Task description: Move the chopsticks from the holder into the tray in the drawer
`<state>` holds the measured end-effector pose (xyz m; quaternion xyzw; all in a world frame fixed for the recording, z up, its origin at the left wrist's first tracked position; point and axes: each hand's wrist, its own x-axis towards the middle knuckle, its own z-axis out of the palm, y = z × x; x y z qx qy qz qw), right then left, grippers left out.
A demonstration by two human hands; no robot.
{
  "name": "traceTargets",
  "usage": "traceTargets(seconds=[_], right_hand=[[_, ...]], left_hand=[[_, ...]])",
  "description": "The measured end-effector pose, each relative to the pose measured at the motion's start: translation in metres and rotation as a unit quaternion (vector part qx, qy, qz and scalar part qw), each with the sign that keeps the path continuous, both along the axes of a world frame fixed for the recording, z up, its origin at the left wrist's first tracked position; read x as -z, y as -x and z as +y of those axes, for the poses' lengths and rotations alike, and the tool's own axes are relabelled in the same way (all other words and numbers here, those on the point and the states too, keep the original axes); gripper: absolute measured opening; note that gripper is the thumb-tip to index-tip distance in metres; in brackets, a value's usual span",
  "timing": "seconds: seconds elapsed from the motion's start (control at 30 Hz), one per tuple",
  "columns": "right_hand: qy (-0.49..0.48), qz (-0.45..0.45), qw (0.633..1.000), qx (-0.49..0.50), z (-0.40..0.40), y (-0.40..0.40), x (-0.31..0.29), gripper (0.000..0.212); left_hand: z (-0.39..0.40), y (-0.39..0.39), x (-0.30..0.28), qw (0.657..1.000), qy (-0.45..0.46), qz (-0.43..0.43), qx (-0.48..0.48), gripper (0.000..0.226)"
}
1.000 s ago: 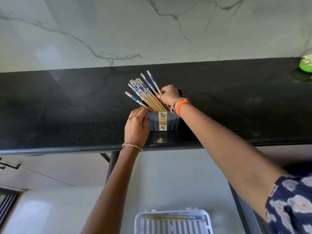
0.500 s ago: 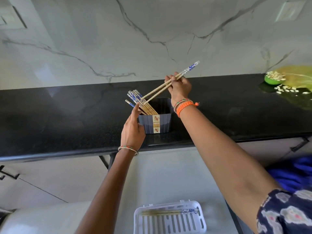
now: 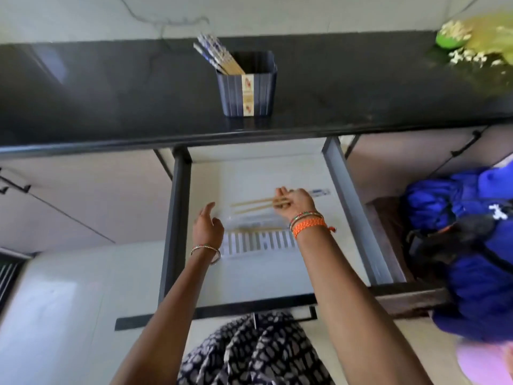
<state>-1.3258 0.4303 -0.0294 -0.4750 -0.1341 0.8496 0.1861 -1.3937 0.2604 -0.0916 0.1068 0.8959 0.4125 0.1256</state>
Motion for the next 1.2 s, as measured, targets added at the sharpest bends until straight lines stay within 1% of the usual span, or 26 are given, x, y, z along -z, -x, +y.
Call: traceTargets(seconds=[0.03, 0.1, 0.17, 0.27, 0.33, 0.37, 0.4, 0.43, 0.53, 0.6, 0.7, 0.73, 0.8, 0.87, 0.9, 0.97, 1.07, 1.13, 1.2], right_hand=[[0.008, -0.036, 0.999, -0.016, -0.005, -0.009, 0.015, 0.036], [0.016, -0.078, 0.997, -0.024, -0.014, -0.020, 0.038, 0.037], [0.019, -0.088, 0.996, -0.012, -0.019, -0.025, 0.046, 0.036], [0.015, -0.083, 0.996, -0.021, -0.026, -0.021, 0.047, 0.032], [0.012, -0.092, 0.995, -0.032, -0.031, -0.013, 0.050, 0.037], [0.005, -0.105, 0.994, -0.042, -0.033, -0.011, 0.055, 0.036], [0.001, -0.110, 0.993, -0.049, -0.036, -0.007, 0.059, 0.030], [0.012, -0.112, 0.993, -0.044, -0.037, -0.004, 0.064, 0.029], [0.001, -0.167, 0.985, -0.039, -0.039, -0.002, 0.088, 0.024], [-0.020, -0.160, 0.985, -0.057, -0.039, -0.003, 0.100, 0.032], [0.018, -0.113, 0.993, -0.030, -0.038, 0.000, 0.106, 0.049], [0.019, -0.110, 0.993, -0.027, -0.037, 0.000, 0.106, 0.052], [-0.019, -0.122, 0.992, -0.040, -0.034, 0.001, 0.107, 0.053], [-0.054, -0.166, 0.981, -0.081, -0.035, 0.003, 0.104, 0.052], [-0.044, -0.188, 0.976, -0.095, -0.034, 0.004, 0.104, 0.051], [-0.005, -0.224, 0.971, -0.084, -0.032, 0.003, 0.102, 0.046], [-0.031, -0.221, 0.970, -0.101, -0.033, 0.003, 0.103, 0.021], [-0.064, -0.213, 0.967, -0.126, -0.036, 0.004, 0.104, 0.022], [-0.104, -0.247, 0.952, -0.151, -0.038, 0.008, 0.101, 0.025]], left_hand=[[-0.007, -0.003, 0.009, 0.999, 0.013, -0.029, 0.002, 0.045], [-0.021, -0.009, 0.023, 0.996, 0.025, -0.081, 0.022, 0.044], [-0.030, -0.015, 0.029, 0.992, 0.031, -0.113, 0.043, 0.044], [-0.034, -0.024, 0.030, 0.990, 0.034, -0.127, 0.057, 0.045], [-0.034, -0.027, 0.030, 0.990, 0.023, -0.129, 0.059, 0.045], [-0.034, -0.027, 0.030, 0.990, 0.015, -0.129, 0.061, 0.044], [-0.035, -0.026, 0.032, 0.990, 0.009, -0.126, 0.061, 0.044], [-0.034, -0.022, 0.034, 0.991, 0.007, -0.122, 0.060, 0.043], [-0.037, -0.017, 0.039, 0.993, 0.015, -0.106, 0.054, 0.041], [-0.036, -0.017, 0.042, 0.994, 0.026, -0.092, 0.056, 0.041], [-0.034, -0.020, 0.042, 0.995, 0.038, -0.082, 0.045, 0.040], [-0.034, -0.020, 0.042, 0.995, 0.039, -0.080, 0.042, 0.040], [-0.033, -0.020, 0.040, 0.995, 0.038, -0.082, 0.038, 0.040], [-0.033, -0.020, 0.040, 0.995, 0.037, -0.082, 0.033, 0.040], [-0.034, -0.020, 0.040, 0.995, 0.035, -0.083, 0.031, 0.040], [-0.033, -0.021, 0.041, 0.995, 0.030, -0.087, 0.027, 0.040], [-0.033, -0.020, 0.042, 0.995, 0.023, -0.093, 0.022, 0.041], [-0.033, -0.020, 0.043, 0.995, 0.019, -0.096, 0.023, 0.041], [-0.034, -0.020, 0.042, 0.995, 0.019, -0.098, 0.025, 0.041]])
